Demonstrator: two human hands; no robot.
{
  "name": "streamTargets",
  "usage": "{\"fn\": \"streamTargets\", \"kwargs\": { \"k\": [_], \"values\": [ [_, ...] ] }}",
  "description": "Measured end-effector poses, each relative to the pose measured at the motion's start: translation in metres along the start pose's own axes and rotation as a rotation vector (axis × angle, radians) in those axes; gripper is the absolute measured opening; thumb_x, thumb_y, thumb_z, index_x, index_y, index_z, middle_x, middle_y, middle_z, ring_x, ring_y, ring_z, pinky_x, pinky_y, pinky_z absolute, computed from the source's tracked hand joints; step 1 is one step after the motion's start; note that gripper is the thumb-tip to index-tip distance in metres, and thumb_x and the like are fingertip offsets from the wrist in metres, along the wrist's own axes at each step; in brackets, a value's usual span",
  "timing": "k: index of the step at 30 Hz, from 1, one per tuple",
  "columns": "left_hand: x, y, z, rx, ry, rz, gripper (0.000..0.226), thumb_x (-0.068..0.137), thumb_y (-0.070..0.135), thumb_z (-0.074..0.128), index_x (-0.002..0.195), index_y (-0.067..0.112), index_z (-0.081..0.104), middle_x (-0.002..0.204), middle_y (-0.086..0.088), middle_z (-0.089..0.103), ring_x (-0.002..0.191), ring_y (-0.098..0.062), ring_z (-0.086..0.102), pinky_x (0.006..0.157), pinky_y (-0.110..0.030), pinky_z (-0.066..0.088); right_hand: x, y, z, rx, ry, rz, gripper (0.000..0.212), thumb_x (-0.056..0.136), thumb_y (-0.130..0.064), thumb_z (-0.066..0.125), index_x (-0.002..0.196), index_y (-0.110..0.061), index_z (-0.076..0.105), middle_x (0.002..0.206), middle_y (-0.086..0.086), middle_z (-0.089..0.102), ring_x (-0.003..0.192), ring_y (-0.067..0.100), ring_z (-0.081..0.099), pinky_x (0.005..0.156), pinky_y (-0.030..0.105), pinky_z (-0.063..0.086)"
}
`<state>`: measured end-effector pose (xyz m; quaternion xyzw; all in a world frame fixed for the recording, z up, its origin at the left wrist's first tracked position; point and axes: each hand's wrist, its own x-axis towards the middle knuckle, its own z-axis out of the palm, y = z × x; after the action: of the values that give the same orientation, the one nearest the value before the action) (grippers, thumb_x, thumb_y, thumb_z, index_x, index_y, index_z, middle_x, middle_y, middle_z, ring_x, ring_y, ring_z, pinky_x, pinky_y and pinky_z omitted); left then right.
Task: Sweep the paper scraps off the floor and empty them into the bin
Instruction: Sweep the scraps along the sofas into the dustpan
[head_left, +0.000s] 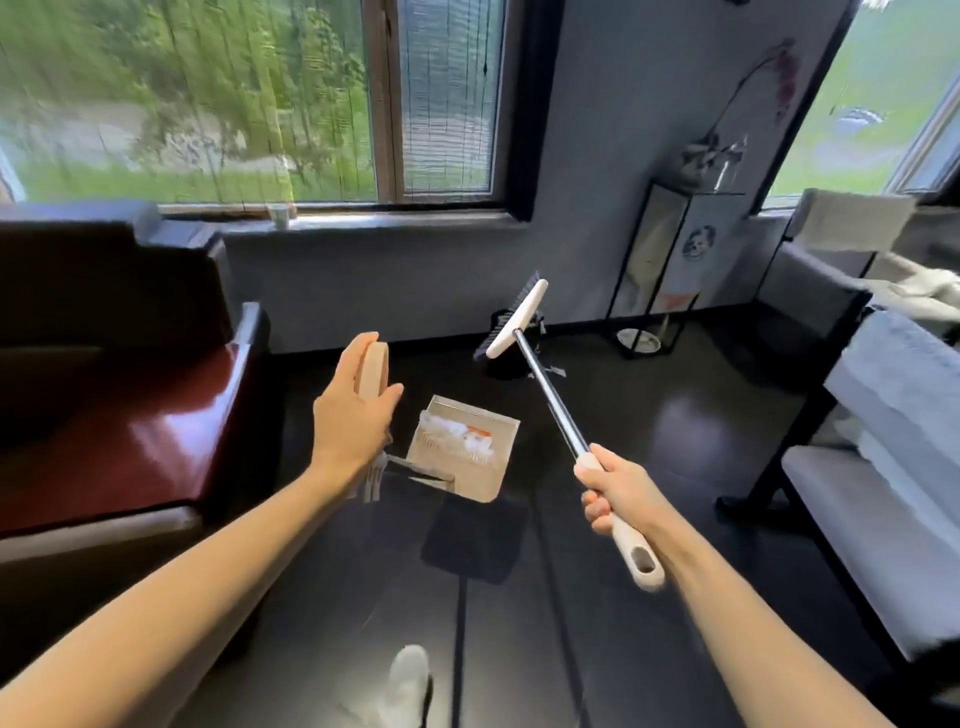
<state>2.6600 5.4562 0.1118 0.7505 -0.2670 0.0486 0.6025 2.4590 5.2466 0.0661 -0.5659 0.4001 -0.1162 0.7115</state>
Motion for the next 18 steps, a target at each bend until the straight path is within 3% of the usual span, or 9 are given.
{"fn": "streamTargets", "kwargs": {
  "k": [4,7,10,15,18],
  "values": [
    [0.127,-0.046,0.057,-0.019,-0.046,0.014,0.057,0.088,0.011,0.066,0.132,0.040,0.046,0.100,0.021,0.053,0.071,-0.014,0.064,0.047,-0.009,0.046,0.129,-0.049,0.021,0.015,0.026,0.000,0.063,0.096,-0.010,0.054,0.150,-0.028,0.028,0.044,-0.006,0.046,0.035,0.005,0.036,0.031,0.015,0.031],
    [0.217,-0.070,0.096,-0.009,-0.068,0.038,0.053,0.088,0.009,0.067,0.131,0.036,0.049,0.098,0.019,0.054,0.065,0.000,0.061,0.046,-0.008,0.044,0.208,-0.086,0.023,0.039,0.042,0.002,0.064,0.096,-0.009,0.054,0.151,-0.027,0.026,0.047,-0.003,0.045,0.036,0.005,0.037,0.032,0.016,0.031],
    [0.300,-0.085,0.147,-0.018,-0.101,0.002,0.051,0.089,0.010,0.066,0.129,0.038,0.049,0.097,0.010,0.058,0.051,-0.009,0.056,0.042,-0.017,0.047,0.270,-0.119,0.018,0.017,0.065,0.002,0.065,0.096,-0.009,0.053,0.152,-0.027,0.024,0.056,0.001,0.042,0.036,0.006,0.037,0.033,0.017,0.032],
    [0.421,-0.116,0.242,0.007,-0.132,0.019,0.052,0.090,0.010,0.063,0.129,0.042,0.047,0.095,0.000,0.059,0.050,-0.008,0.057,0.042,-0.016,0.046,0.376,-0.168,-0.005,-0.001,0.104,-0.005,0.066,0.097,-0.009,0.052,0.152,-0.029,0.022,0.063,0.004,0.040,0.037,0.005,0.038,0.034,0.018,0.033],
    [0.481,-0.134,0.296,0.067,-0.128,0.046,0.050,0.091,0.011,0.062,0.133,0.035,0.047,0.100,0.003,0.060,0.062,0.001,0.061,0.053,-0.010,0.046,0.436,-0.200,-0.022,-0.028,0.132,-0.017,0.064,0.097,-0.008,0.051,0.151,-0.027,0.023,0.063,0.004,0.039,0.036,0.004,0.037,0.033,0.017,0.032]
  ]
}}
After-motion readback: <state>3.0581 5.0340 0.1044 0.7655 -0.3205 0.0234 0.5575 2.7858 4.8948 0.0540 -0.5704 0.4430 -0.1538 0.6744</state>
